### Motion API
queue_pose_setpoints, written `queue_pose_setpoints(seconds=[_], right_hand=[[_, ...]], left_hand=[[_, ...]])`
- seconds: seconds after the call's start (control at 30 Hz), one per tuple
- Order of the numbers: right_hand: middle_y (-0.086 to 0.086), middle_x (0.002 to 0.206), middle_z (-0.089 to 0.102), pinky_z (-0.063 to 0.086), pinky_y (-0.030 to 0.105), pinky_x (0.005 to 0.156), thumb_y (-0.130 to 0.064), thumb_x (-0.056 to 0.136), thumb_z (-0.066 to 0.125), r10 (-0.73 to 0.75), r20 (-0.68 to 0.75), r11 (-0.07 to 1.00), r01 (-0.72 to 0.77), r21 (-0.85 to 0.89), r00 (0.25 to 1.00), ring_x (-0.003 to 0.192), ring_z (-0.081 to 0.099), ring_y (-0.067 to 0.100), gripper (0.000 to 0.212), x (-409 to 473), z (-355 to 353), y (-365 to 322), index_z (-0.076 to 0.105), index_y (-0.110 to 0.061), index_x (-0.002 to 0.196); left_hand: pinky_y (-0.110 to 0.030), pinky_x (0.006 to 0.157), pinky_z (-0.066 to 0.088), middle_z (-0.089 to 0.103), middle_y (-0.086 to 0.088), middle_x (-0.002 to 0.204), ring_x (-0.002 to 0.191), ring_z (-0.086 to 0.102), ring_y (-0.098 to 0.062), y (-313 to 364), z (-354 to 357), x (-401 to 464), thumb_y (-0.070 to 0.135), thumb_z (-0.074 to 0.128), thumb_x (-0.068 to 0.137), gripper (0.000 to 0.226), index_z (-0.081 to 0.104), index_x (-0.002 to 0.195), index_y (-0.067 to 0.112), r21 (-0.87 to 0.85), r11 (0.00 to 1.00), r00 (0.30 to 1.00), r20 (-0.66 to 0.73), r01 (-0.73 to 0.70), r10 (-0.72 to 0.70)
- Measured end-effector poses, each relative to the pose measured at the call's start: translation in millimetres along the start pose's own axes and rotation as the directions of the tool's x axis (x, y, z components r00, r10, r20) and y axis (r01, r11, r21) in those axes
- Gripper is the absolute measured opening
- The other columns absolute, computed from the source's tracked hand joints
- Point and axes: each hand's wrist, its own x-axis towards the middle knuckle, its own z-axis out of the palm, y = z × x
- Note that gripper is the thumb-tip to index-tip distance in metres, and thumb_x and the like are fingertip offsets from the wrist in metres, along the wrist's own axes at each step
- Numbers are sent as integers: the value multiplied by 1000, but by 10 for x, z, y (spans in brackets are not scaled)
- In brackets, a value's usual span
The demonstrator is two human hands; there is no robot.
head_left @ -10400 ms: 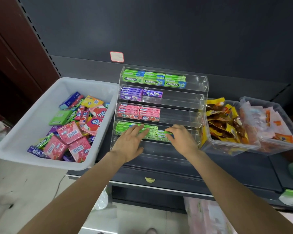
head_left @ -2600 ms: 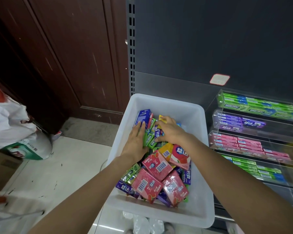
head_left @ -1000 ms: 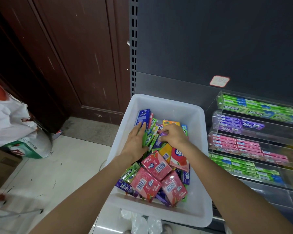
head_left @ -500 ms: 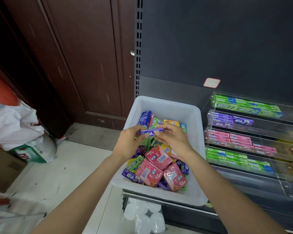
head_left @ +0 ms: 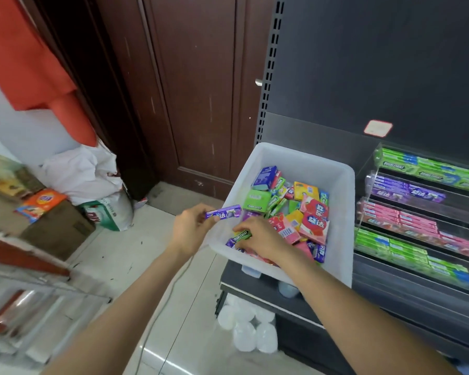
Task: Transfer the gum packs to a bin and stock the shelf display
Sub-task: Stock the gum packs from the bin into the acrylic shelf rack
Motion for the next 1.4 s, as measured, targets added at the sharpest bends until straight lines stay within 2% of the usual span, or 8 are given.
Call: queue_pose_setpoints(seconds=[0.3,0.43,0.57,0.73,0.83,0.9,1.1,1.4], right_hand=[[7,100,65,40,24,73,-12,73,77,57,74,998,-54,-39,996,89,57,18,21,228,94,-62,71,-7,92],[7,104,66,52,32,80,-14,85,66,162,-22,946,-149,288,987,94,63,20,19,168,-27,-77,58,-11,103],[7,93,66,55,35,73,-14,92,57,327,-133,744,-168,647,936,80,65,17,9,9,-309,-175,49,-18,90],[0,89,61,43,20,61,-9,91,58,454,-251,647,-124,752,855,69,53,9,21,-294,-689,0,58,-14,111],[15,100,65,51,27,67,7,84,58,493,-262,585,-94,806,829,81,61,20,34,-570,-966,162,59,-10,114],[15,99,66,52,27,74,11,81,61,502,-313,603,-68,795,806,86,63,19,35,-779,-1156,298,59,-3,113],[-3,84,65,44,6,59,9,83,59,532,-528,724,-31,689,662,72,59,1,25,-1463,-1733,940,65,-2,105],[4,98,68,44,1,69,8,85,59,364,-602,918,-163,362,711,80,58,1,28,-1847,-2586,2100,70,-8,105]], left_hand=[[-11,58,39,65,0,90,76,57,-9,-33,-70,103,30,59,90,22,63,102,11,-2,1000,995,102,13,-12],[-14,59,44,67,-1,89,77,63,-15,-11,-92,183,29,59,90,12,62,93,18,-28,1000,993,118,-9,12],[-10,48,42,62,5,79,67,58,-8,135,-118,295,27,59,91,9,59,90,18,-71,996,992,111,-57,64],[-9,51,41,66,2,77,67,61,-6,490,-12,441,21,61,89,4,61,86,19,-202,970,974,147,-139,170],[-29,70,48,70,-4,81,75,65,-18,833,186,477,22,61,88,3,63,86,21,-246,950,954,180,-193,241],[-33,72,47,70,-3,79,74,64,-17,1091,365,493,21,61,89,3,63,86,22,-271,934,935,204,-232,291],[-27,69,49,69,-2,81,70,66,-12,1916,1080,472,12,59,90,15,59,85,26,-420,851,871,230,-314,435],[-33,73,51,67,-4,87,62,65,-4,2733,2238,518,11,58,91,8,60,95,18,-452,854,912,180,-256,368]])
